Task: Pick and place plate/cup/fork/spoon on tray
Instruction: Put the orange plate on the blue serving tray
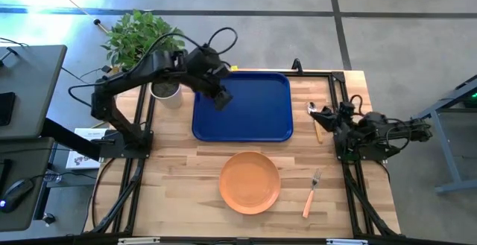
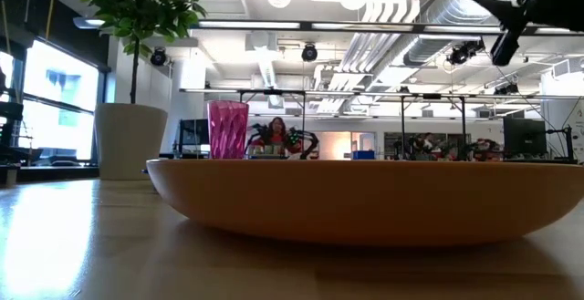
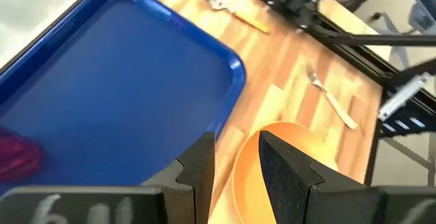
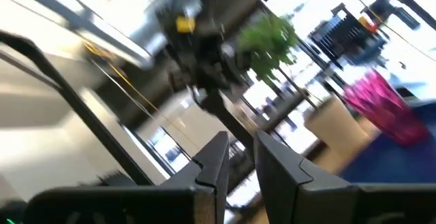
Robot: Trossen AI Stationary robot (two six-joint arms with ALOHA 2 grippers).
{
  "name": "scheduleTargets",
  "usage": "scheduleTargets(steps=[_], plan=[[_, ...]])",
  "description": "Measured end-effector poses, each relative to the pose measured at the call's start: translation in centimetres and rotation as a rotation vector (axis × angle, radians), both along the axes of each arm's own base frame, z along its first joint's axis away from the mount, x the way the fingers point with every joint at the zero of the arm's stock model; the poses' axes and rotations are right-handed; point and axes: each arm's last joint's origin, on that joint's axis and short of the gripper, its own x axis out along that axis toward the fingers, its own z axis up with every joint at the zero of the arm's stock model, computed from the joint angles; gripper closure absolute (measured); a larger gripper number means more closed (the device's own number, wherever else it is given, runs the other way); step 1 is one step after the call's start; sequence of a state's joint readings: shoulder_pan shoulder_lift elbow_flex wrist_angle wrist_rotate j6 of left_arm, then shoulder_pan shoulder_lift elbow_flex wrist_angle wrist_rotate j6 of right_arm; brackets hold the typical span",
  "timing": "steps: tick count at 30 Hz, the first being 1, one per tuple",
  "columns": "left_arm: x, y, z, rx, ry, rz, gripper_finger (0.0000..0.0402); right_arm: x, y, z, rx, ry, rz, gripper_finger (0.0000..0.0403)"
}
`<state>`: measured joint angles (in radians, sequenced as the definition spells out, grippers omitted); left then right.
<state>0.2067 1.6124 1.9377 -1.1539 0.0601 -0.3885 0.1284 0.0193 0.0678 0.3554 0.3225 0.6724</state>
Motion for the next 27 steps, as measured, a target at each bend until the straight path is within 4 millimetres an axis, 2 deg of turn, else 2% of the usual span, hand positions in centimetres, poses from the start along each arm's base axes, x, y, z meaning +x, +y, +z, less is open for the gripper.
scheduleTargets(steps=[5, 9, 15, 21, 27], plan=[[-0.8, -2.0, -1.0, 0.040, 0.002, -0.003, 0.0296, -0.8, -0.1, 2.6, -0.057, -0.038, -0.028, 0.0340], [-1.2, -3.0, -2.5, 0.016, -0.053, -0.016, 0.0296, -1.0, -0.1, 5.2, -0.128, 0.016, -0.054, 0.0340], [-2.5, -4.1, -4.6, -0.013, -0.153, -0.051, 0.0296, 0.2, 0.0, 8.3, -0.148, 0.248, -0.034, 0.0340], [-3.8, -5.3, -6.2, -0.019, -0.239, -0.085, 0.0296, 2.9, 0.6, 8.8, -0.014, 0.557, 0.079, 0.0340], [-5.1, -6.0, -7.1, -0.027, -0.238, -0.105, 0.0296, 6.3, 1.7, 8.2, 0.106, 0.744, 0.240, 0.0340]])
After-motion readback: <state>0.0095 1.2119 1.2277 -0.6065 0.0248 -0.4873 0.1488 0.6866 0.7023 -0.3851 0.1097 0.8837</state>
